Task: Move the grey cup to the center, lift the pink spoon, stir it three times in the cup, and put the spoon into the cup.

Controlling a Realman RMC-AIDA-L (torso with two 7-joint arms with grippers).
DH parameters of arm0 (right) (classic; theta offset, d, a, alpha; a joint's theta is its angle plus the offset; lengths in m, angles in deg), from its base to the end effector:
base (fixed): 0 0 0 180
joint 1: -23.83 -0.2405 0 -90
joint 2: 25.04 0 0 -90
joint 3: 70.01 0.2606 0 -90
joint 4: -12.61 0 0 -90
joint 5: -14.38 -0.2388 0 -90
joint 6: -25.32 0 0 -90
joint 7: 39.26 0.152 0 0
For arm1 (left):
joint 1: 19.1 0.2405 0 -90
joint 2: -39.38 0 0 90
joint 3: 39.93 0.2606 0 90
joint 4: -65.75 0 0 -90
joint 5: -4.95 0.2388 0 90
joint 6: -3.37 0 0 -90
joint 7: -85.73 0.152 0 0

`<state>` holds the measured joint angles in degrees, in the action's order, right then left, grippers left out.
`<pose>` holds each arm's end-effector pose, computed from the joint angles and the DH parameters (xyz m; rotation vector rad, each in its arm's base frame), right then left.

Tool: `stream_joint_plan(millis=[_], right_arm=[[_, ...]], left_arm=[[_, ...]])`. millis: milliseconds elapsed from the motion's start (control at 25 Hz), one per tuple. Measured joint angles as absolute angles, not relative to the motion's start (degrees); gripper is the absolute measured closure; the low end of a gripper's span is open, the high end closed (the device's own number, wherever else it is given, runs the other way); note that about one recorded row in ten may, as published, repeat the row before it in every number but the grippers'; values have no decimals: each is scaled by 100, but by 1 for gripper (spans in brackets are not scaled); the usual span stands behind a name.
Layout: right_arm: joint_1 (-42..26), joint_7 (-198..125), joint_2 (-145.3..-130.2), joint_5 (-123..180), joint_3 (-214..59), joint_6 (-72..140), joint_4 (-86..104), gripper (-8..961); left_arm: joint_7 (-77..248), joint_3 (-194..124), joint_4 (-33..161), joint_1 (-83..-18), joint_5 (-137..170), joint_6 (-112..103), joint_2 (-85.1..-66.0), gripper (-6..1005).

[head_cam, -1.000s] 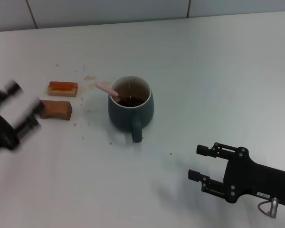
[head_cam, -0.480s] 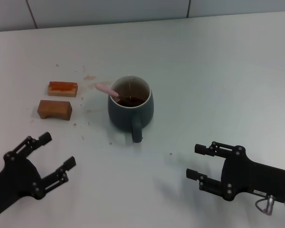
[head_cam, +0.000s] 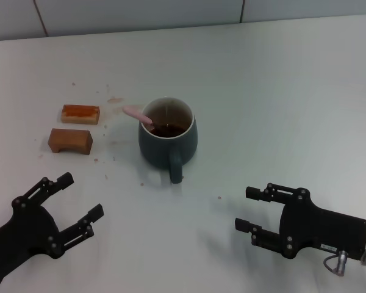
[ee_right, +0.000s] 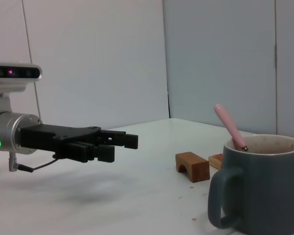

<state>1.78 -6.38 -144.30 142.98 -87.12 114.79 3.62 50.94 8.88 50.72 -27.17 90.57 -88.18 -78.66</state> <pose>0.3380 0.2416 -0.0874 -2.6297 0.3426 0.8193 -0.3706 0.2081 -0.0459 -2.3255 -0.4629 -0.8666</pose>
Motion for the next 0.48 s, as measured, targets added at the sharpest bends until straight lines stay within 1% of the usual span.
stream_joint_plan(millis=[480], right_arm=[[177, -622, -14422, 14319, -8724, 11495, 365, 328]], left_arm=[[5074, 928, 5081, -2711, 9105, -8725, -7866, 159]])
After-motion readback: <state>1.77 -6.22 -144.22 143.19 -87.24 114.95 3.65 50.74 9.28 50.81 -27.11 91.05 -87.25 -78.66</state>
